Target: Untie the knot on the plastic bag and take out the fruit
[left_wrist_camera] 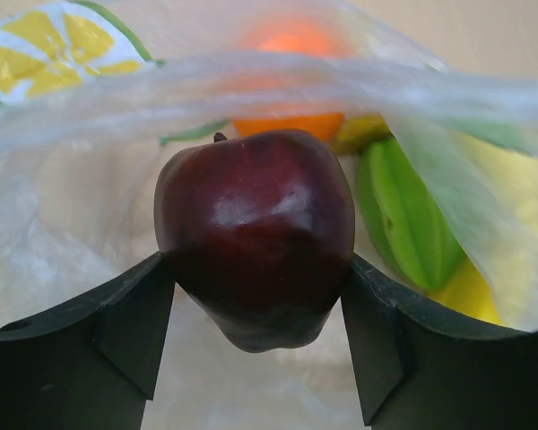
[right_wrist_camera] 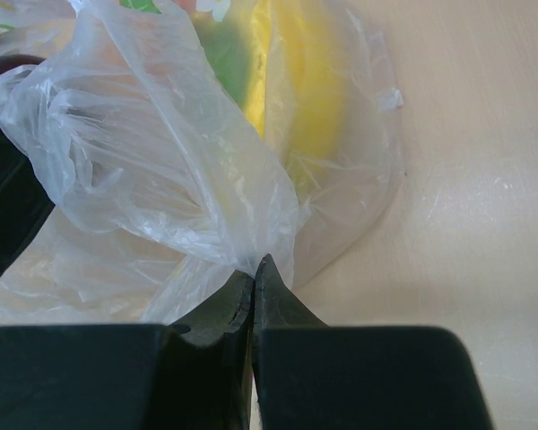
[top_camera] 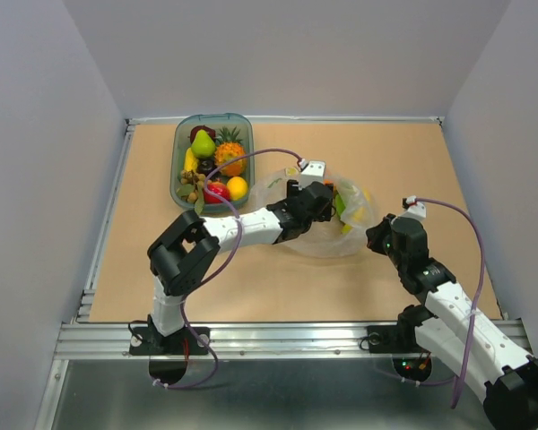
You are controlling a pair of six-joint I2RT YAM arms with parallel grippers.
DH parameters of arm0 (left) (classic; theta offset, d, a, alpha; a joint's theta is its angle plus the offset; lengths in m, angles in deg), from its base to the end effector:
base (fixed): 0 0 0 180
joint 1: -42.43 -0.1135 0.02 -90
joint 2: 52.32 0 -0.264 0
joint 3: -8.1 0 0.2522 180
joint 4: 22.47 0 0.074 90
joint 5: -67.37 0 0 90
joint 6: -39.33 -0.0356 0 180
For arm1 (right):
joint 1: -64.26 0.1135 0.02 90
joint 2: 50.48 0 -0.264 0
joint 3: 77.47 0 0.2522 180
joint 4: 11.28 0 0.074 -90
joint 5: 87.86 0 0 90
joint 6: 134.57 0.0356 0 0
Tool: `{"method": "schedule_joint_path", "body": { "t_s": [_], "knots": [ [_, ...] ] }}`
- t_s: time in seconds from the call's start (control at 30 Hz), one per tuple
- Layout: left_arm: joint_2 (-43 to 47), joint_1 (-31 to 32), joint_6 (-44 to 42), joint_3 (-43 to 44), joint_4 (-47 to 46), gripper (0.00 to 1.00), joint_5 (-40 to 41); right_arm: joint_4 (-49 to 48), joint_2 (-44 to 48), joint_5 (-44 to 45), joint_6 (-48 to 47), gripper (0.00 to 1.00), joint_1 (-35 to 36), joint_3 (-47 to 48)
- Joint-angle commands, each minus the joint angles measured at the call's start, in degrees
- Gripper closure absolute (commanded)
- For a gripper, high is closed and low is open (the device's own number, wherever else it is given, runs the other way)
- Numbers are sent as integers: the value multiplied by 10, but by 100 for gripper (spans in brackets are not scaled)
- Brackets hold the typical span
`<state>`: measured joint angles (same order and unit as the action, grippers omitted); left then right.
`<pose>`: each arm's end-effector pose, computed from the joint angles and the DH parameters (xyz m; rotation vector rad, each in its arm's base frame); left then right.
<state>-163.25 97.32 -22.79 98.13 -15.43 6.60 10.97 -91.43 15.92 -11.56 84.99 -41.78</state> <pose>0.2689 -0.3522 0.2209 0.1612 2.0083 -0.4022 0.1602 0.0516 0.2133 0.3683 2.0198 0.3408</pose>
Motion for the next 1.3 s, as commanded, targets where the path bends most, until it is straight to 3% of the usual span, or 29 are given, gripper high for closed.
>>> {"method": "schedule_joint_path", "body": {
  "t_s": [0.0,0.17,0.37,0.5,0.6,0.67,0.83,1.0,1.27],
  "knots": [
    [84,13,-54,-28,-6,72,-64,-24,4,17,0,100,5,-3],
    [153,14,-82,-47,-1,72,-108,-24,4,15,0,100,5,-2],
    [231,0,-133,-2,43,72,-47,-24,4,12,0,99,5,-2],
    [261,-61,-135,12,66,72,-20,-24,5,12,-1,100,5,-2],
    [272,-159,-110,5,84,70,-24,-25,5,11,-1,100,5,-2],
    [272,-193,-109,-2,87,69,-19,-24,5,9,-1,99,4,-3],
    [240,-273,-107,-5,95,56,3,-24,3,6,0,99,5,-2],
    [186,-301,-102,-1,83,39,50,-24,3,6,-1,99,5,-2],
    [133,-332,-104,12,87,26,108,-24,2,7,-1,99,5,-2]
  ]
}}
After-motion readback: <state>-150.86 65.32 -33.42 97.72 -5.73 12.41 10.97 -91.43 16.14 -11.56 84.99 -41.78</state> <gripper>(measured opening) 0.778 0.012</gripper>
